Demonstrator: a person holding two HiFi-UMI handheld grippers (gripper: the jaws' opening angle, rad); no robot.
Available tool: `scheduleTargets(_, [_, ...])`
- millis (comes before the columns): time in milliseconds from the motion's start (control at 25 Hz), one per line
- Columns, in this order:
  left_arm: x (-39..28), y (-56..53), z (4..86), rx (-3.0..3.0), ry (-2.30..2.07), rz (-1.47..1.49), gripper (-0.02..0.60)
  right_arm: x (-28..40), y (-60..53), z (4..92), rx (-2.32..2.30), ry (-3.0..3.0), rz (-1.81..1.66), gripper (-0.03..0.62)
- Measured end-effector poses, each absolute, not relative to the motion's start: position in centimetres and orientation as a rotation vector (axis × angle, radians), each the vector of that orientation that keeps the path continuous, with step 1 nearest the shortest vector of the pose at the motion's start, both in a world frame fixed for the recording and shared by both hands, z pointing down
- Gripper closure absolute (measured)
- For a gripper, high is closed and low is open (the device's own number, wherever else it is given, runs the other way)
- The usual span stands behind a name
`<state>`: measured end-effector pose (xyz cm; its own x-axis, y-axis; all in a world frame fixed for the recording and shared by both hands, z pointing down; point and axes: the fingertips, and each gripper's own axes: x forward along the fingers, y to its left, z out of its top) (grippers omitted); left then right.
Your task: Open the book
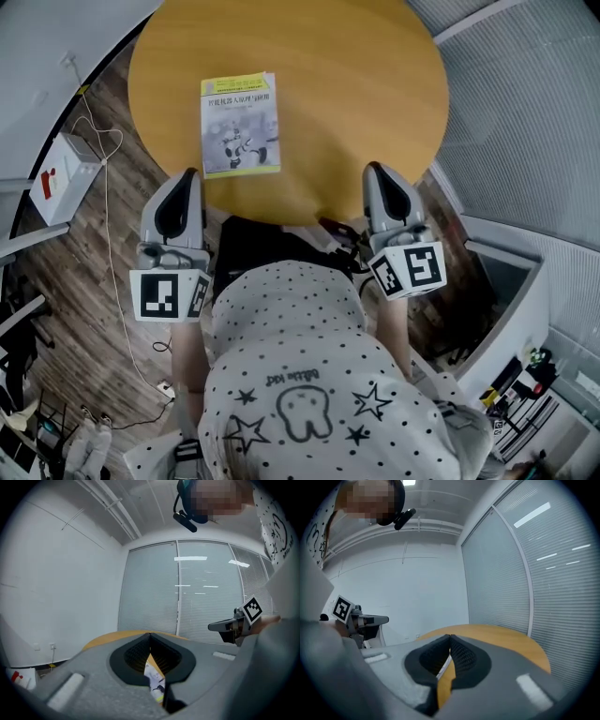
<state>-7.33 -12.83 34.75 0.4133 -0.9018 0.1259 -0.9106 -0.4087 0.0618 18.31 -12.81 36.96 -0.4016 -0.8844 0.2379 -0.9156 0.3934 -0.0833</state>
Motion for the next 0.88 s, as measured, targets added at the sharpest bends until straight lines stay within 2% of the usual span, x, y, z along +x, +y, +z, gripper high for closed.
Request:
scheduleTargets(440, [-6.9,-14.4,33.3,2.578,-1.61,0.069,0.571,18.9,-13.6,37.0,1.673,-2.466,0.325,0.589])
scheduleTargets(880, [-8.6,-16.2,32.5,2.621,-1.55,0.101,0.571,16.6,-14.4,35.4,1.737,-2.444,0.33,0.589])
